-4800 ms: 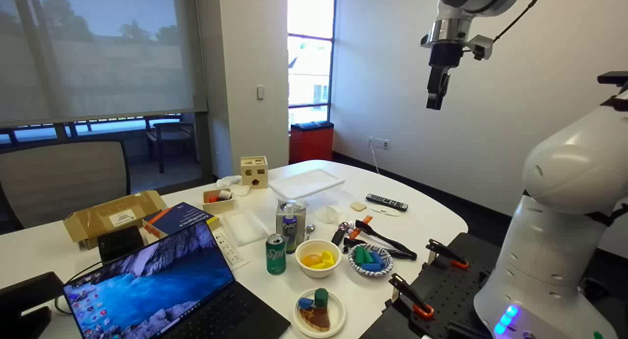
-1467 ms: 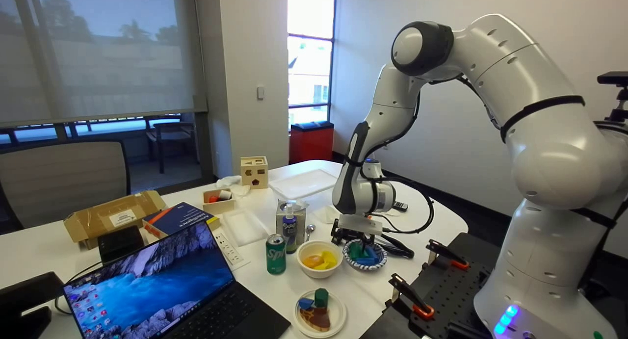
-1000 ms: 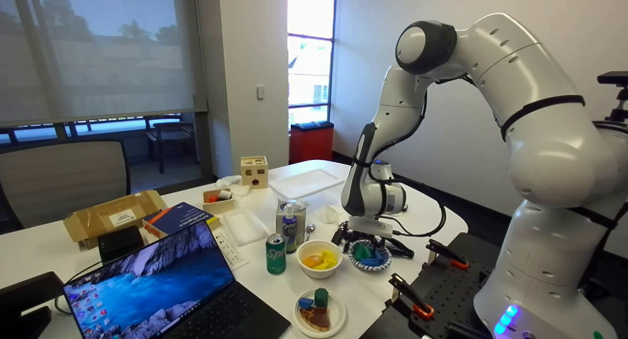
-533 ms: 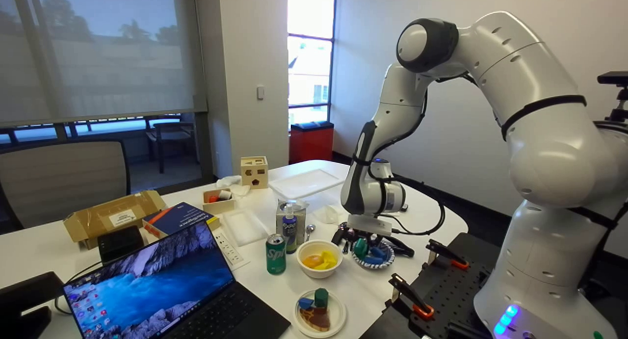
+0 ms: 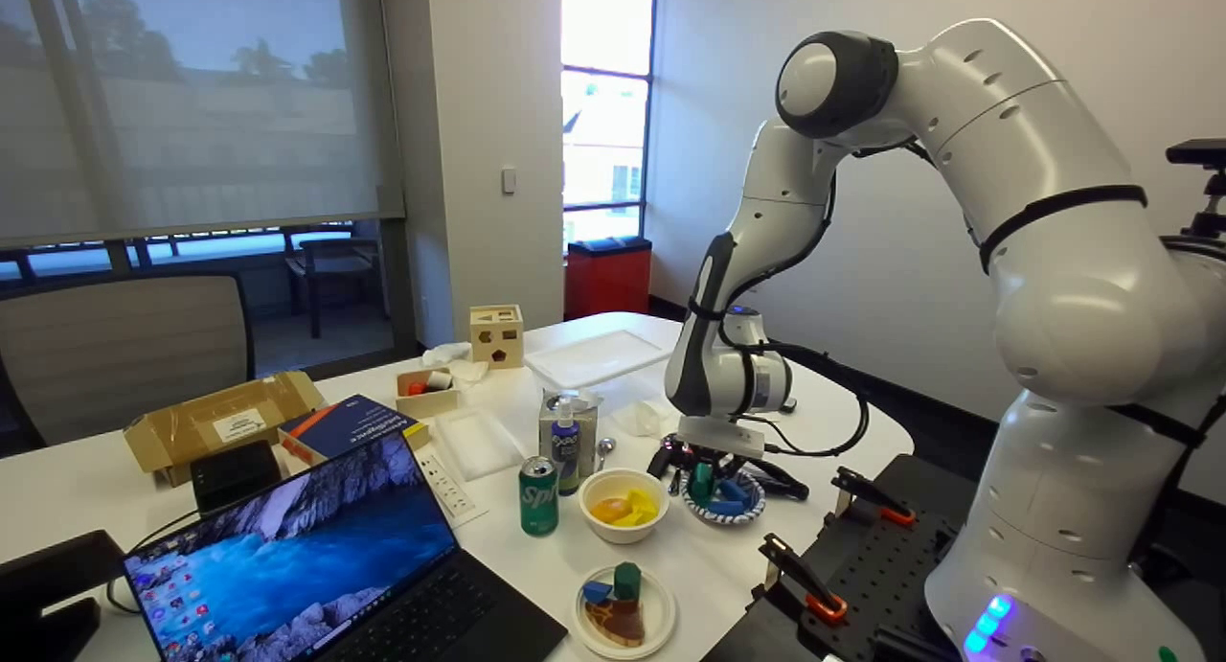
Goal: Move the green cylinder from the bowl to the plate
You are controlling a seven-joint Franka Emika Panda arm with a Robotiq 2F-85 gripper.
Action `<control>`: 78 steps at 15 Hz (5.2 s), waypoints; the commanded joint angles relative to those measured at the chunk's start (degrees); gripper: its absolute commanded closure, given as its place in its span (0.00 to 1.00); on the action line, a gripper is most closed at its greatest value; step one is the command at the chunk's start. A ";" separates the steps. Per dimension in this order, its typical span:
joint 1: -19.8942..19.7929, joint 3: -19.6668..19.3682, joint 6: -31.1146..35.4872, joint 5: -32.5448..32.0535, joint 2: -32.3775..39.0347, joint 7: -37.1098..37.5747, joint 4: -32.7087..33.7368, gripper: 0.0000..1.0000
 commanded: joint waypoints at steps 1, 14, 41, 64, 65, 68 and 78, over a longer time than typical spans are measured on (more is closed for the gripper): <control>0.75 -0.30 -0.55 0.26 -3.99 0.52 -3.01 0.92; -39.87 44.07 -3.08 1.74 -6.04 -20.51 -10.09 0.92; -43.34 31.41 -98.22 2.56 12.65 -34.72 18.92 0.92; 11.10 -7.25 -88.27 15.36 6.02 -19.77 23.43 0.92; 10.88 -6.94 -87.07 15.70 6.89 -19.97 23.91 0.92; 10.22 -5.99 -85.33 16.76 9.36 -20.33 25.60 0.92; 10.30 -5.56 -85.31 17.41 14.31 -19.72 29.26 0.92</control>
